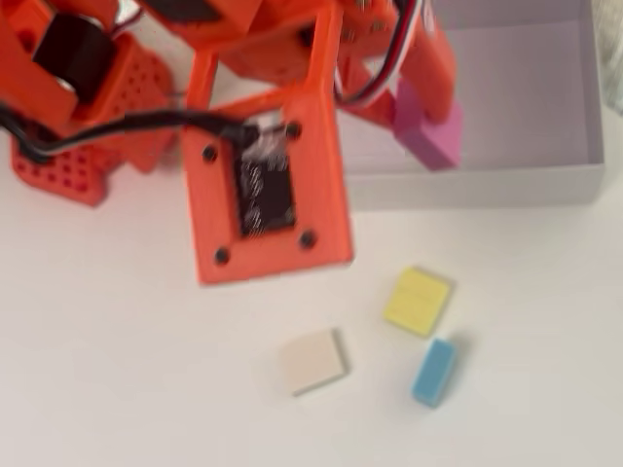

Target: Grasp the pink cuboid and put it in the bin.

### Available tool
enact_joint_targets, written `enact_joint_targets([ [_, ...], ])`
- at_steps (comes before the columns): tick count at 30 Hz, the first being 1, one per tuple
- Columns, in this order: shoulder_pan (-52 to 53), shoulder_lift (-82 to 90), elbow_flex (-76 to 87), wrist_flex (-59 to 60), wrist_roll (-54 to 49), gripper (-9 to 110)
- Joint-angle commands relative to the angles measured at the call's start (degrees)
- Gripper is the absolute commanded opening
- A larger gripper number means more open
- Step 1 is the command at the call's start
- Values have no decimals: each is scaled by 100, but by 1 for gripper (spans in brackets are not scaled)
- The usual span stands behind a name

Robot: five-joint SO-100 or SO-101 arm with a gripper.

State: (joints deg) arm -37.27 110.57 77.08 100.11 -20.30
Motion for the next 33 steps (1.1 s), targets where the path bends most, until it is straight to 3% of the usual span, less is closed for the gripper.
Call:
enact_joint_targets([
  [1,-914,308,475,18,-264,-8],
  [6,-1512,598,2320,-606,-369,-6],
  [9,-1573,879,3305,-1160,-369,20],
  [13,-1538,1213,4078,-2074,-369,37],
  [20,-1248,1450,4052,-3217,-264,38],
  [27,782,2575,4131,-5625,598,35],
  [33,2558,3779,4843,-5783,1846,35],
])
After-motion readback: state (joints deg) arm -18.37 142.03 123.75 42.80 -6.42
